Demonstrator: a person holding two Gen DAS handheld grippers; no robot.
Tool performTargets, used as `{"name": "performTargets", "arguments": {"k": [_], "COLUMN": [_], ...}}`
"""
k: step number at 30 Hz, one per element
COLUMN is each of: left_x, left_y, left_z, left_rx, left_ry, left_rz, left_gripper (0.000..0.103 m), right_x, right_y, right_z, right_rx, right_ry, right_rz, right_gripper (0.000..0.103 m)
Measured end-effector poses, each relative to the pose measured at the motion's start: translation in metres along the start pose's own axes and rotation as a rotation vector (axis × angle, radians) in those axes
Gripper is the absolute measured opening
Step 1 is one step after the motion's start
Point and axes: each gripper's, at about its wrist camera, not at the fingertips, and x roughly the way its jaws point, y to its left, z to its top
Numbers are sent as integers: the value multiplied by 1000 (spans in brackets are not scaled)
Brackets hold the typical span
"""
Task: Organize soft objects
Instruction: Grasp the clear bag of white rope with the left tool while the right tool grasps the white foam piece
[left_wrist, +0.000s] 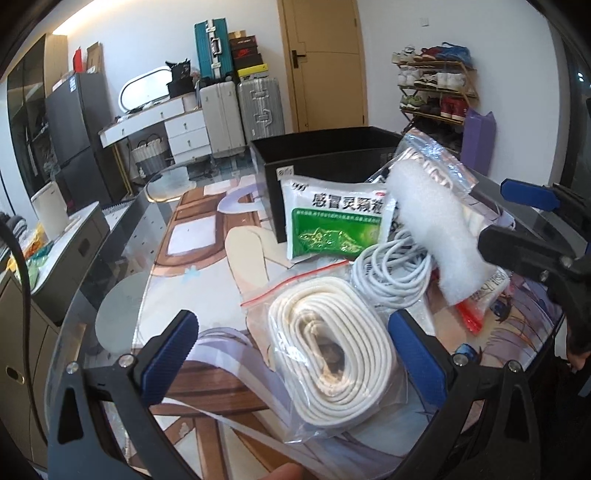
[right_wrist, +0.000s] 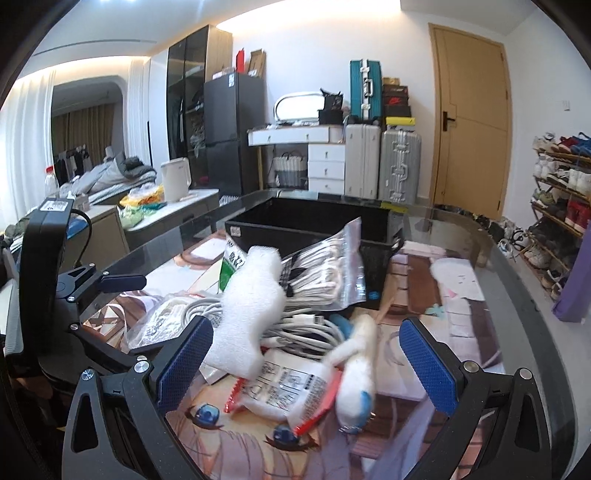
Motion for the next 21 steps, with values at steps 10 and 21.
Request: {"name": "performTargets", "arguments": {"k": [10,21], "left_x": [9,16], "left_y": [10,15], "left_z": [-3,-6], "left_rx": [-70,-89], "left_ry": [32,88], "left_rz": [-52,-84], "left_gripper": [103,103], "right_x": [21,30], "right_y": [19,23], "right_z": [10,9], "right_rx": [-45,-75], "right_ry": [31,66], "right_rz": [29,21], "right_gripper": [101,62]}}
